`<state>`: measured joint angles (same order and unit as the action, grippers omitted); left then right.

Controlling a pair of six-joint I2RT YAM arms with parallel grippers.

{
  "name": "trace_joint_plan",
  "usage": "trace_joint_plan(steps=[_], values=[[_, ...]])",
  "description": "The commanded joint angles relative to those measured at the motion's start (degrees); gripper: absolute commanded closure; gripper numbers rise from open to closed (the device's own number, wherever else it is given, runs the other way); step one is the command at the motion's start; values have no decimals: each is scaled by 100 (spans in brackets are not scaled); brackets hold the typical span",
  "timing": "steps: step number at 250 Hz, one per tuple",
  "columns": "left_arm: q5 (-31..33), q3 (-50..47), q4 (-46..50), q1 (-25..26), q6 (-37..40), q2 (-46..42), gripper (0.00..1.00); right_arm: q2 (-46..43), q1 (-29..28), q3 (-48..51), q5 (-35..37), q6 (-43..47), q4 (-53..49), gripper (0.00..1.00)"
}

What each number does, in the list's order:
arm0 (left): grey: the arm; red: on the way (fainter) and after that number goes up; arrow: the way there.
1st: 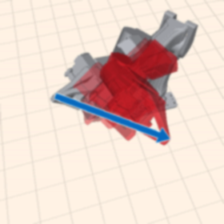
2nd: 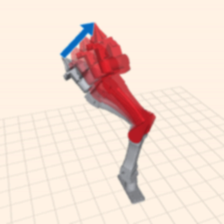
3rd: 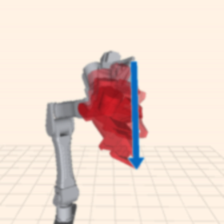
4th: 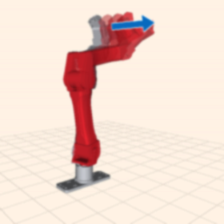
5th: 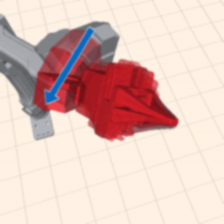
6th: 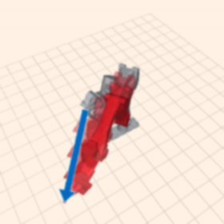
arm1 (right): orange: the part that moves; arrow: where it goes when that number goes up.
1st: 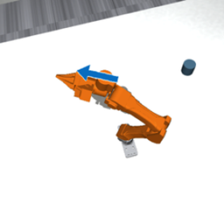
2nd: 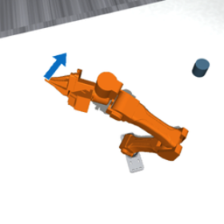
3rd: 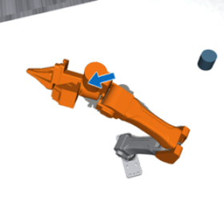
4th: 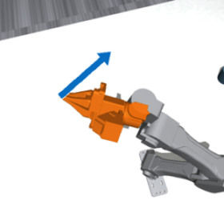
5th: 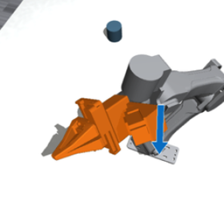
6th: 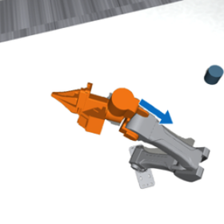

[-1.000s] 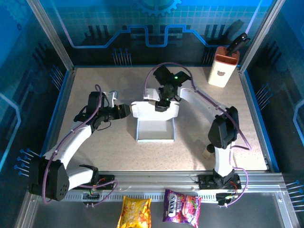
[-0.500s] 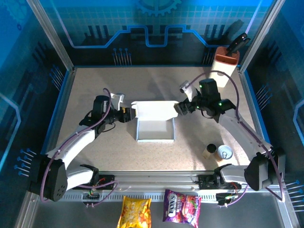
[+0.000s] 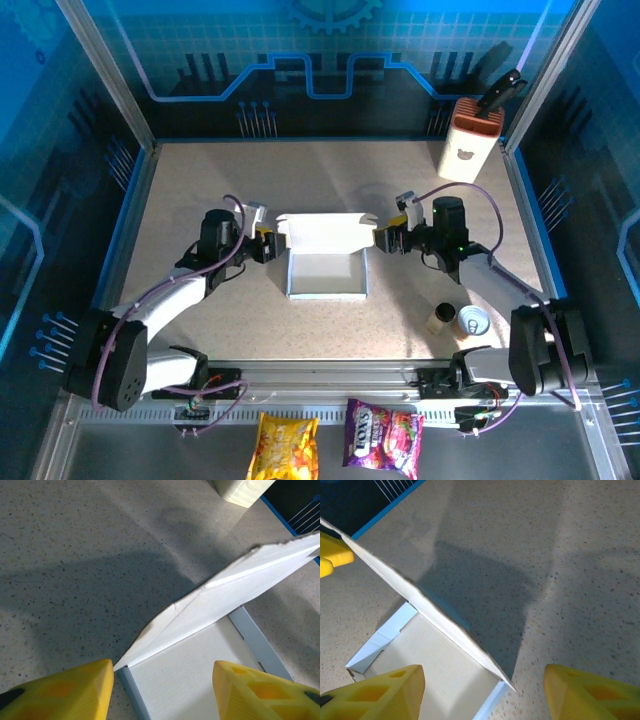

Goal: Fold the paper box

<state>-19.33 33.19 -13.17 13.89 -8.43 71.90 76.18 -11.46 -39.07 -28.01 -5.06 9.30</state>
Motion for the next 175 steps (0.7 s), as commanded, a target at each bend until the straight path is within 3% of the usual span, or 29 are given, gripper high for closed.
trace_joint_plan(steps=[1, 64, 148, 175], values=[[-178, -121, -556, 17, 148, 173, 48, 265, -27, 82, -363, -144, 885, 36], [-298, 84, -687, 17, 183, 410, 55, 725, -81, -183, -494, 14, 921, 44], [-409, 295, -503, 17, 297, 496, 68, 883, -177, -410, -453, 207, 645, 71], [-462, 330, -485, 17, 312, 492, 70, 864, -228, -467, -378, 287, 457, 76]])
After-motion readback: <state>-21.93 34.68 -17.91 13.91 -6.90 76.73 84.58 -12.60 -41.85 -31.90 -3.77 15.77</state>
